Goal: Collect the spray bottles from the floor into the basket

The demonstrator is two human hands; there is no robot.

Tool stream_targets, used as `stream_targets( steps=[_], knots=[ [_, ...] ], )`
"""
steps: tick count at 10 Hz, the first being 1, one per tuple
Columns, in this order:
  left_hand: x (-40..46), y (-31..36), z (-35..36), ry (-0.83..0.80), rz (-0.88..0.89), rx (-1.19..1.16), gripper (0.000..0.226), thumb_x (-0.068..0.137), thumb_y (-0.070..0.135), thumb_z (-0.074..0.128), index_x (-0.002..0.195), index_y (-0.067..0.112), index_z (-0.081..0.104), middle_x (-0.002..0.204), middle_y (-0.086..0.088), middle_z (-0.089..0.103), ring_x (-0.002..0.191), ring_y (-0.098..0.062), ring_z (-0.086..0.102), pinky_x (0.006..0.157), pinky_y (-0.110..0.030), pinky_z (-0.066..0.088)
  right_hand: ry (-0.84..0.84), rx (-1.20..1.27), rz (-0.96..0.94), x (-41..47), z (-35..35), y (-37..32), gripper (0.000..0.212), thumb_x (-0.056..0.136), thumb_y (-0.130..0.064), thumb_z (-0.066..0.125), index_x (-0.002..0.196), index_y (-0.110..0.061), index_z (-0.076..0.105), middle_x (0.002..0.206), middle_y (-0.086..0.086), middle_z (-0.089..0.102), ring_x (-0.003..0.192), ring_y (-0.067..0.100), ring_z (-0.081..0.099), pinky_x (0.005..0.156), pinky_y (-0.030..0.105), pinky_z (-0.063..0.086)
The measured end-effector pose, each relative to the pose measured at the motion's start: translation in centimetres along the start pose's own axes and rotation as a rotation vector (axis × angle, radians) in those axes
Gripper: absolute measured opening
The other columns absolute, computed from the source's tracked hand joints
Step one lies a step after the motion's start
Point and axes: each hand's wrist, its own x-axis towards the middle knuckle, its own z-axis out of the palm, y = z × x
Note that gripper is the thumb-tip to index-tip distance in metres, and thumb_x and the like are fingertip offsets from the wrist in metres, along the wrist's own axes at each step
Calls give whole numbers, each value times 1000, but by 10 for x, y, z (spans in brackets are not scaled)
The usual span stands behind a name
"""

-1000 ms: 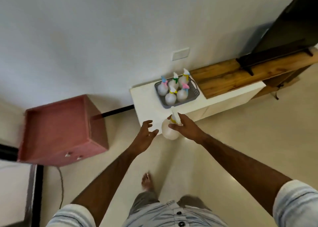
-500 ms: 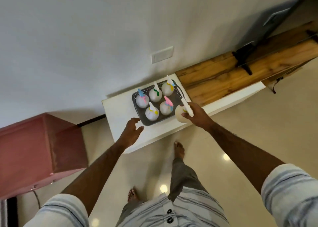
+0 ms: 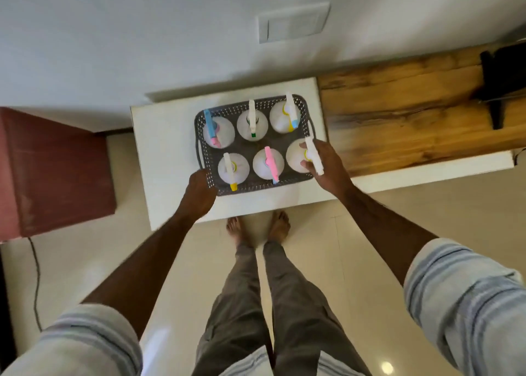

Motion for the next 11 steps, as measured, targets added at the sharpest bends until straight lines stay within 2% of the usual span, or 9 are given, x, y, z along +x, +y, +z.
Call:
stream_targets(
  steps=[1,2,3,5,6,7,8,9,11],
  knots=[
    [13,-2,8,-13,76,23,43,92,-1,53,134,-7,47,141,-26,49,133,-43,45,112,-49,38,-27,-9,-12,13,11,7,45,84,-5,73,126,3,58,132,22,55,126,33,51,106,32,40],
    [19,-4,12,-26,73,18,36,91,0,55,127,-9,53,130,-27,56,122,-43,52,105,-51,43,-30,-10,-20,18,21,13,46,84,-6,74,126,4,58,134,24,53,127,35,49,108,36,39],
    [15,-3,17,-16,76,14,44,95,16,58,135,0,48,138,-20,53,126,-35,51,108,-49,43,-15,-11,-13,18,25,22,46,84,-8,74,126,4,58,130,23,55,125,37,50,107,36,39],
    [17,-2,18,-30,95,17,48,94,20,63,136,2,48,139,-19,54,128,-33,52,106,-52,47,-38,-12,-4,16,27,31,53,84,-7,75,132,3,54,134,24,52,126,35,51,107,34,40],
    [8,2,15,41,113,117,55,96,21,60,143,5,39,149,-16,44,136,-33,43,111,-51,42,-42,-20,-15,17,18,26,65,80,0,75,139,1,46,139,22,47,130,33,47,110,35,39],
    [-10,16,4,93,153,291,63,97,23,57,151,6,29,159,-15,32,145,-34,34,112,-59,37,-40,-68,33,13,-2,15,76,78,9,70,145,1,36,146,22,39,139,32,38,114,23,27],
    [-41,36,-13,154,187,506,72,98,31,53,156,8,17,165,-14,18,151,-37,19,116,-64,26,-44,-165,40,-5,-28,-3,83,81,9,63,152,-1,22,156,20,25,147,31,26,121,33,23],
    [-74,56,-33,232,256,636,76,99,43,44,158,11,8,167,-11,7,154,-37,7,118,-64,17,0,-284,16,-24,-54,-29,82,88,-7,63,154,-6,15,161,19,19,149,33,22,119,38,23],
    [-132,94,-79,480,481,788,77,98,59,25,159,15,9,168,-10,7,154,-38,5,120,-64,11,146,-570,-272,-56,-87,-109,83,93,-42,55,156,-11,11,164,17,15,152,33,15,122,51,17]
  ],
)
